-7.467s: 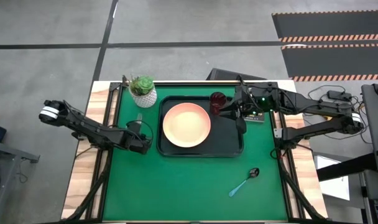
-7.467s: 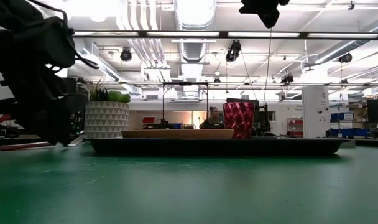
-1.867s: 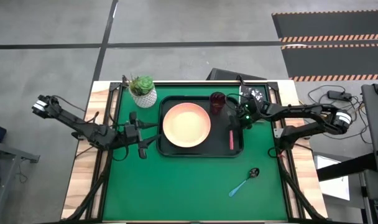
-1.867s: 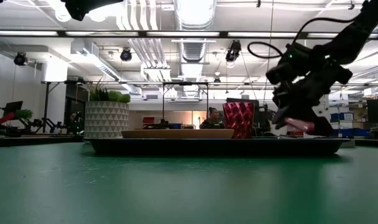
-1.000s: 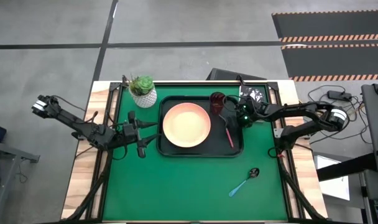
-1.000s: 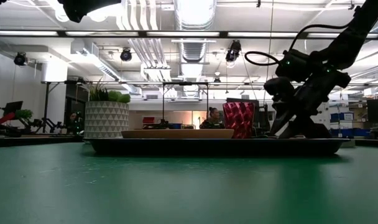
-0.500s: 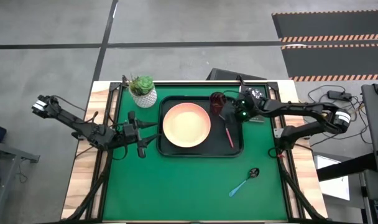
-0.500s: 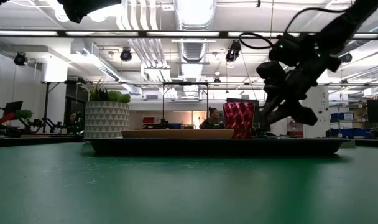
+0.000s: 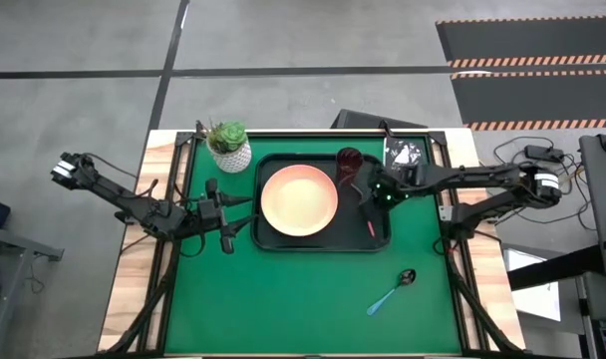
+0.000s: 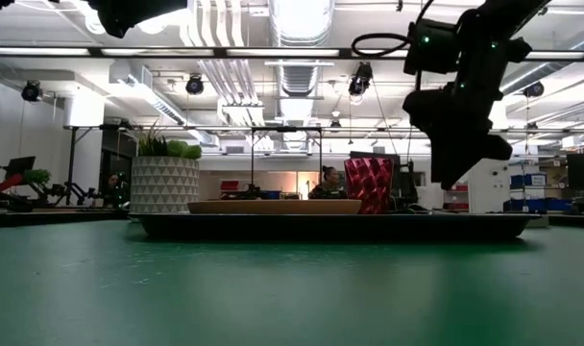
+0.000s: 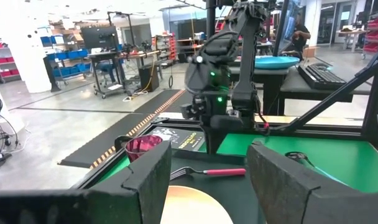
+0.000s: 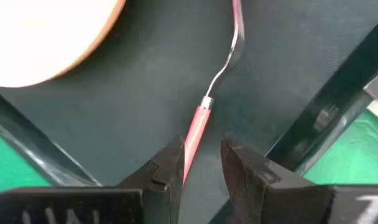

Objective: Pick and place plate/cup/fork/spoon on tray
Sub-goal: Put the pink fork on the dark green serving tray to the right of the orange plate

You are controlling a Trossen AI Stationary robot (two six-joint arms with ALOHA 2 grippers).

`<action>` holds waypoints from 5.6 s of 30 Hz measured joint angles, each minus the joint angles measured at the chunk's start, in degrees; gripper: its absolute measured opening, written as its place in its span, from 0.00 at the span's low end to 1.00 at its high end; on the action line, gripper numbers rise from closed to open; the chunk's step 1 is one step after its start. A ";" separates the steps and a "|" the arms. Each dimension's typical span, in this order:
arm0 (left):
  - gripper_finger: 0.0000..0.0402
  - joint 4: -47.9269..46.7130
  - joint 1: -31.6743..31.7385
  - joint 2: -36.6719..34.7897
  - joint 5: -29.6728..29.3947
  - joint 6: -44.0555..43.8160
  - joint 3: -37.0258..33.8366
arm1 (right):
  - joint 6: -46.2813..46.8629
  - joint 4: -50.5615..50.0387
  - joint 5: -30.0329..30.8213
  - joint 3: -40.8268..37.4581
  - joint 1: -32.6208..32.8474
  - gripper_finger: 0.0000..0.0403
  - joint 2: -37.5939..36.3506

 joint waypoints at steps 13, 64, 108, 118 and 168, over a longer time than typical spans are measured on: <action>0.47 1.31 0.00 -0.17 -0.07 0.48 -0.07 | -1.21 2.22 3.69 2.28 3.17 0.23 12.06; 0.47 2.03 0.00 0.11 -0.18 -1.55 -0.31 | -16.91 38.44 -14.79 -2.29 7.44 0.06 -4.71; 0.47 45.83 7.18 37.59 10.99 5.78 7.34 | -29.12 106.87 -22.44 -15.64 11.30 0.06 18.48; 0.47 45.79 13.47 45.33 21.39 0.08 13.62 | -29.08 106.44 -22.43 -15.64 11.44 0.06 18.48; 0.00 40.41 6.00 48.68 -13.39 15.37 20.33 | -30.14 43.63 9.76 1.69 18.14 0.46 8.30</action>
